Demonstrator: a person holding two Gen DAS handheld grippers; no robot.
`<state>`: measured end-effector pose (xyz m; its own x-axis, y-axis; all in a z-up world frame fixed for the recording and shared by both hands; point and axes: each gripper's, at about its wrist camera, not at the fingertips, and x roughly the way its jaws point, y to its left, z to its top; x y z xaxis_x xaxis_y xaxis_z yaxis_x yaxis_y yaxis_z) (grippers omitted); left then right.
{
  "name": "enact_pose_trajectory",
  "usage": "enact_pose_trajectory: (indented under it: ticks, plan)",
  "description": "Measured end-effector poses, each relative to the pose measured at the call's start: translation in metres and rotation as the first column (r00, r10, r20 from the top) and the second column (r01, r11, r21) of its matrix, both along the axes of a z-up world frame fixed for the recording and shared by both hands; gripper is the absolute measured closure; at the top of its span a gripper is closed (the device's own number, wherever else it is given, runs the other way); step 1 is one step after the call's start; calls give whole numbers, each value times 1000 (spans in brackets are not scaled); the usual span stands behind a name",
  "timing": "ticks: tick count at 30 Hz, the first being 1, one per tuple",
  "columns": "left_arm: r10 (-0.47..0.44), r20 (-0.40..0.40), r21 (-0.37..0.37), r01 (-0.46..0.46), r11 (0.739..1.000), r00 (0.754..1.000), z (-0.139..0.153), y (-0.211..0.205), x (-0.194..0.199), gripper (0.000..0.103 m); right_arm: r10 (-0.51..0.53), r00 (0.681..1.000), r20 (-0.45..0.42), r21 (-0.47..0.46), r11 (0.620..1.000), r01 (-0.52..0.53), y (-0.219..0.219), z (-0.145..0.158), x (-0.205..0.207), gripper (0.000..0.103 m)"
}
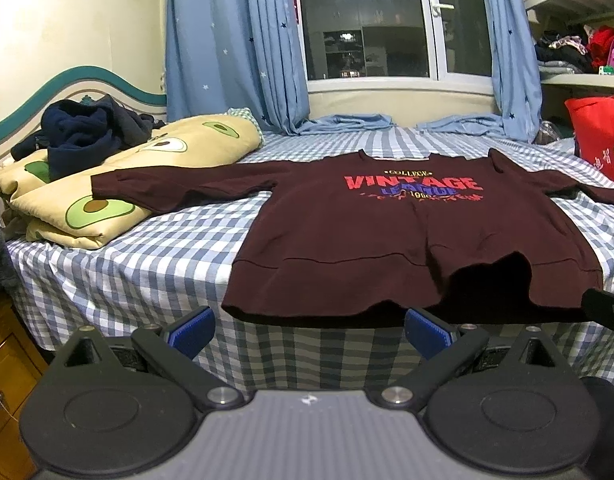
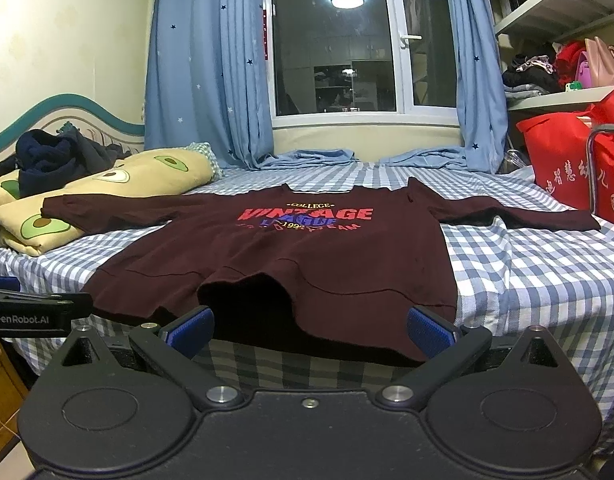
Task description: Fold small clothes
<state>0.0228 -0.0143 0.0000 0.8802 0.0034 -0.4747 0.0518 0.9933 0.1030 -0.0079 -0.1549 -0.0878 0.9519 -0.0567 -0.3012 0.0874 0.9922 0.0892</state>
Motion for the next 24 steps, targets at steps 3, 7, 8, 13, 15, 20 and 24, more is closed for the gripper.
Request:
enact_pose_trajectory:
  ticks: [3, 7, 8, 13, 15, 20, 24]
  plan:
    - [-3, -8, 15, 3, 1000, 1000, 2, -5, 9, 1, -3, 1000, -9, 2, 1000, 3, -4, 1, 8, 0]
    - [-3, -36, 56, 5, 998, 999, 7, -15, 30, 1, -3, 999, -36, 21, 1000, 3, -17, 4, 24, 0]
    - [-4, -42, 67, 6, 998, 999, 9, -18, 37, 1, 1, 999, -43, 30, 1000, 0, -20, 5, 29, 0]
    - [-22, -64, 116, 29, 993, 998, 26, -38, 81, 1, 7, 996, -92, 12, 1000, -6, -41, 11, 62, 0]
    - [-10, -50, 135, 17, 991, 999, 36, -48, 103, 1, -12, 994, -110, 1, 1000, 12, -52, 15, 78, 0]
    - [-30, -21, 136, 33, 990, 999, 50, -72, 149, 1, -73, 987, -147, -31, 997, 69, -86, 19, 119, 0]
    - [-60, -28, 110, 62, 992, 998, 54, -93, 188, 1, -115, 981, -156, -55, 993, 107, -111, 18, 150, 0]
